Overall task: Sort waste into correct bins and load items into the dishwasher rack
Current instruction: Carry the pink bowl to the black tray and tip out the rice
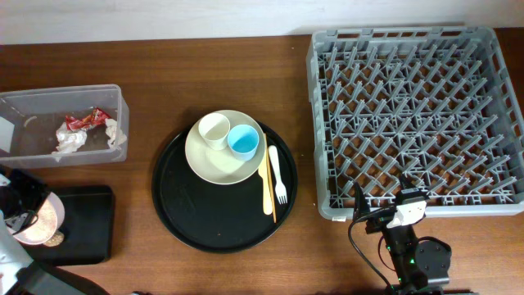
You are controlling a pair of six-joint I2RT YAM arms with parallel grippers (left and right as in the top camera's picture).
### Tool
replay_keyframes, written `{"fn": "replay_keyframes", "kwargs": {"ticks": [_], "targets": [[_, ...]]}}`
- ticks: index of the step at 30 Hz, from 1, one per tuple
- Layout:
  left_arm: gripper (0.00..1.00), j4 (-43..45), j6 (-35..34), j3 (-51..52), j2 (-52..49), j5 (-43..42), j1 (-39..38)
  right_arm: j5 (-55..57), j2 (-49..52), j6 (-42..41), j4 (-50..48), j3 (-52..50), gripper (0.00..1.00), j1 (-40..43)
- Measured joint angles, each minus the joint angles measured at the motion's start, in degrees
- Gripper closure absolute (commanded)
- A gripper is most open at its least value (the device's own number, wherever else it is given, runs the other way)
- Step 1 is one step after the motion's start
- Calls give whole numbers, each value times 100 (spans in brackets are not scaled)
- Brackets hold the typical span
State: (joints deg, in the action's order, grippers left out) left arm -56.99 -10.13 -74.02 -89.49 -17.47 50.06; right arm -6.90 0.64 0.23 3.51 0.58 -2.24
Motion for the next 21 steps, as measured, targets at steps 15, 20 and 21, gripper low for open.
{"fn": "replay_keyframes", "kwargs": {"ticks": [15, 20, 21], "targets": [[100, 693, 1740, 1394, -13, -3292, 1110, 0, 0, 2, 0, 0, 2, 0], [100, 887, 1847, 1399, -13, -3790, 1115, 0, 0, -2, 0, 0, 2, 0], [99, 929, 1875, 1399, -13, -3895, 1115, 0, 0, -2, 0, 0, 2, 0]]}}
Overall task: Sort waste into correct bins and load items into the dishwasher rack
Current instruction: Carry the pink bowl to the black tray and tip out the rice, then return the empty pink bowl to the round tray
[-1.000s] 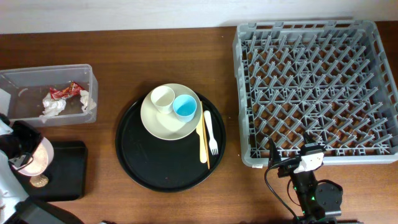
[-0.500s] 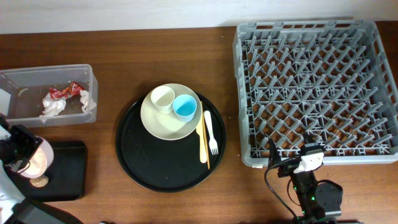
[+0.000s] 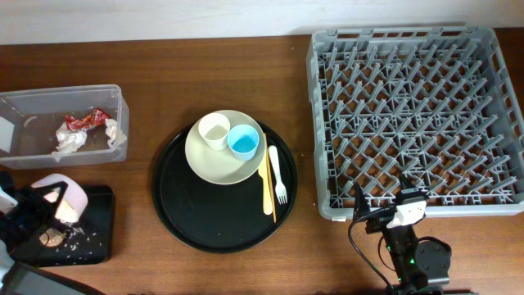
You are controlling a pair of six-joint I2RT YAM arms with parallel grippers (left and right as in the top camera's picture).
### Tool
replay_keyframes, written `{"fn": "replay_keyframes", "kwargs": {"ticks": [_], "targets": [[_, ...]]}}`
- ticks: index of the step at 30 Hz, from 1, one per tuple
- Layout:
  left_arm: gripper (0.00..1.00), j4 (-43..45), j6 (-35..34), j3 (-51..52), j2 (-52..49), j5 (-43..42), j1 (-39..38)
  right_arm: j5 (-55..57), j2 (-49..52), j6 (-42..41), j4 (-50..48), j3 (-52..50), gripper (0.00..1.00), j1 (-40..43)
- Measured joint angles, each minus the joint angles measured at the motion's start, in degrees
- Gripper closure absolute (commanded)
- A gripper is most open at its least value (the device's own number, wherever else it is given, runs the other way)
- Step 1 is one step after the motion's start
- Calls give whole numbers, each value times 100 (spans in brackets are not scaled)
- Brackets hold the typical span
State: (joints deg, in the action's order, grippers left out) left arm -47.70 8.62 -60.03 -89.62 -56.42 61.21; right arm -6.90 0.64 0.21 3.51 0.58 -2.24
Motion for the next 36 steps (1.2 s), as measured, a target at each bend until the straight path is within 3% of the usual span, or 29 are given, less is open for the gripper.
{"fn": "replay_keyframes", "kwargs": {"ticks": [12, 16, 23, 29, 36], "targets": [[99, -232, 702, 129, 0, -964, 199, 0, 0, 0, 0, 0, 2, 0], [99, -393, 1423, 643, 0, -1716, 1117, 0, 4, 0, 0, 0, 2, 0], [99, -393, 2997, 1187, 0, -3047, 1340, 0, 4, 0, 0, 0, 2, 0], [100, -369, 3082, 1189, 0, -3191, 1460, 0, 4, 4, 2, 0, 2, 0], [99, -638, 2625, 975, 15, -3230, 1622, 0, 4, 2, 0, 0, 2, 0]]}}
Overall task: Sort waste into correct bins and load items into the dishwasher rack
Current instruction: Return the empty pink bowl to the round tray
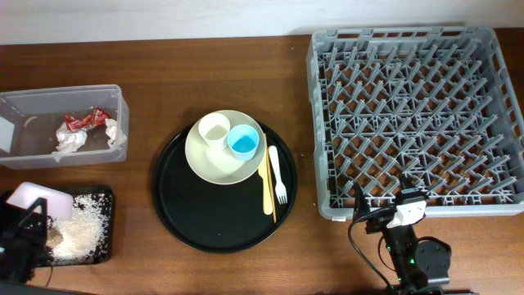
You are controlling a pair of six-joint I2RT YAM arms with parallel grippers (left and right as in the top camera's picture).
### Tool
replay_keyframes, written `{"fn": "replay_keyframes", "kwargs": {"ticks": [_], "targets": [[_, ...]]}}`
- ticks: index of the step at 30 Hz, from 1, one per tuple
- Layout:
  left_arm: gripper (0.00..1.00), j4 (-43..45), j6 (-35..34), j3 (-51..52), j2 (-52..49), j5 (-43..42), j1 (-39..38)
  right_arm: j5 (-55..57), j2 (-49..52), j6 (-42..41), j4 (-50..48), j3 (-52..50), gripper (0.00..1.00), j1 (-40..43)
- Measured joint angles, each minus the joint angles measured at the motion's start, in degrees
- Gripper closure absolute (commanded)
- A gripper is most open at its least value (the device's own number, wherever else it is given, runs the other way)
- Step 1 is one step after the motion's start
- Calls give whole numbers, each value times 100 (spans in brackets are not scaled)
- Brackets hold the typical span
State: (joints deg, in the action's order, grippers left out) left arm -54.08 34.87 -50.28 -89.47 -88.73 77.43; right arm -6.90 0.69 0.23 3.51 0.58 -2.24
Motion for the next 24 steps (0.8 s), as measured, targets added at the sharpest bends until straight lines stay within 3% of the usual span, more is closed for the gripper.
{"fn": "replay_keyframes", "kwargs": {"ticks": [3, 6, 15, 21, 24], "targets": [[95, -52, 24, -11, 0, -2, -7, 0, 0, -2, 2, 0, 2, 0], [97, 566, -136, -22, 0, -4, -168, 0, 0, 0, 0, 0, 2, 0], [99, 809, -476, -22, 0, -2, -612, 0, 0, 0, 0, 0, 2, 0], [99, 791, -1626, -83, 9, 520, -850, 0, 0, -4, 2, 0, 2, 0], [99, 737, -2745, -645, 802, 1775, -1250, 0, 0, 2, 2, 0, 2, 0]]}}
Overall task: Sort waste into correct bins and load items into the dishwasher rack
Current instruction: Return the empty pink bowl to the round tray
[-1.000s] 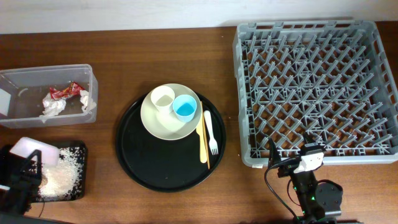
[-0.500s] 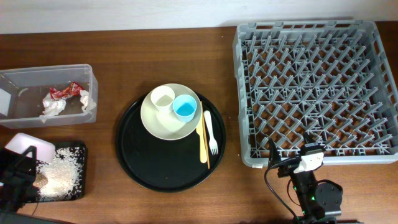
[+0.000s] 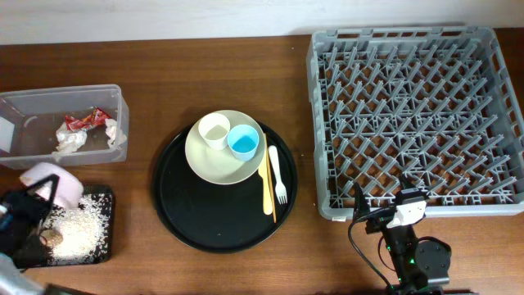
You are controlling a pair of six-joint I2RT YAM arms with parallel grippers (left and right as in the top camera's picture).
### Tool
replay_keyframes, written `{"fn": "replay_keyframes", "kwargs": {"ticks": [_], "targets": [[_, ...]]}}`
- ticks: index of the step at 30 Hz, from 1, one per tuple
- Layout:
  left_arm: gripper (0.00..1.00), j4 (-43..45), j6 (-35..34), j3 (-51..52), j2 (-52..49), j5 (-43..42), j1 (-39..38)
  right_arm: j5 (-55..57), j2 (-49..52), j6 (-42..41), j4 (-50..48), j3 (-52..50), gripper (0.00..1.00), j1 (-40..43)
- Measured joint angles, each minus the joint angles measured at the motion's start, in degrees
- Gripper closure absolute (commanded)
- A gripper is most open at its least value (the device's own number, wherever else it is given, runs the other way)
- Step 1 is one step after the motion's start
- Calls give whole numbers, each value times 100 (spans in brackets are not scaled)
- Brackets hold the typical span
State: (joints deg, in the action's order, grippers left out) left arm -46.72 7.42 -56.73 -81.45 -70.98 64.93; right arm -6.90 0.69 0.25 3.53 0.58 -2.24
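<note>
My left gripper [image 3: 39, 199] is shut on a pink bowl [image 3: 54, 182], held tilted over the far left corner of the black bin [image 3: 97, 246]. White rice [image 3: 72, 231] and a brown scrap [image 3: 47, 237] lie in that bin. On the round black tray [image 3: 217, 221] rests a cream plate [image 3: 214, 164] carrying a white cup [image 3: 214, 129] and a blue cup [image 3: 243, 141]. A wooden utensil [image 3: 266, 190] and a white fork [image 3: 277, 176] lie beside the plate. The grey dishwasher rack [image 3: 409, 106] is at the right. My right gripper [image 3: 391, 215] rests low by the rack's near edge.
A clear plastic bin [image 3: 61, 94] at the far left holds a red wrapper [image 3: 86, 120] and crumpled paper [image 3: 70, 141]. The right arm's base and cable sit at the table's near edge below the rack.
The pink bowl has turned and shifted a little to the right and away; its pink outside now shows where its pale inside showed before. The rice still lies in the black bin.
First my left gripper held the bowl, with food in it, left of the bare black bin. Then the bowl was tipped over the bin with a few grains scattered below. Later a heap of rice lay in the bin. The right arm stayed still throughout.
</note>
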Motion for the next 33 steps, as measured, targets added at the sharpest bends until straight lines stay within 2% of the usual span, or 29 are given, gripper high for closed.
{"fn": "replay_keyframes", "kwargs": {"ticks": [2, 3, 5, 6, 11, 14, 19, 22, 25, 27, 28, 33], "targets": [[99, 15, -330, -186, 699, 835, -400, 2, 0, 0, -2, 0, 2, 0], [99, -17, -516, -251, 1401, 1482, -1266, 2, 0, -4, 0, 0, 2, 0], [100, -66, -599, -317, 1725, 2142, -1816, 0, -2, -9, 2, 0, 2, 0], [99, -254, -627, -317, 1882, 2573, -2940, 0, 0, -4, 2, 0, 2, 0], [99, -612, -662, -321, 1777, 4409, -5810, 0, 0, -4, 0, 0, 2, 0], [99, -619, -664, -295, 1335, 5042, -6782, 0, 0, -4, 0, 0, 2, 0], [99, -601, -664, -13, 22, 5342, -7567, 0, 0, -7, 0, 0, 2, 0], [98, -603, -669, 9, -199, 5713, -7827, 0, 0, -4, 0, 0, 2, 0], [89, -601, -702, 188, -245, 5803, -7842, 0, 0, -2, 0, 0, 2, 0], [70, -599, -706, 201, -245, 5821, -7849, 2, 0, -7, 0, 0, 2, 0], [53, -601, -706, 205, -245, 5838, -7849, 2, 0, -7, 0, 0, 2, 0], [52, -857, -706, 101, -247, 5840, -7849, 2, 0, -2, 0, 0, 2, 0]]}}
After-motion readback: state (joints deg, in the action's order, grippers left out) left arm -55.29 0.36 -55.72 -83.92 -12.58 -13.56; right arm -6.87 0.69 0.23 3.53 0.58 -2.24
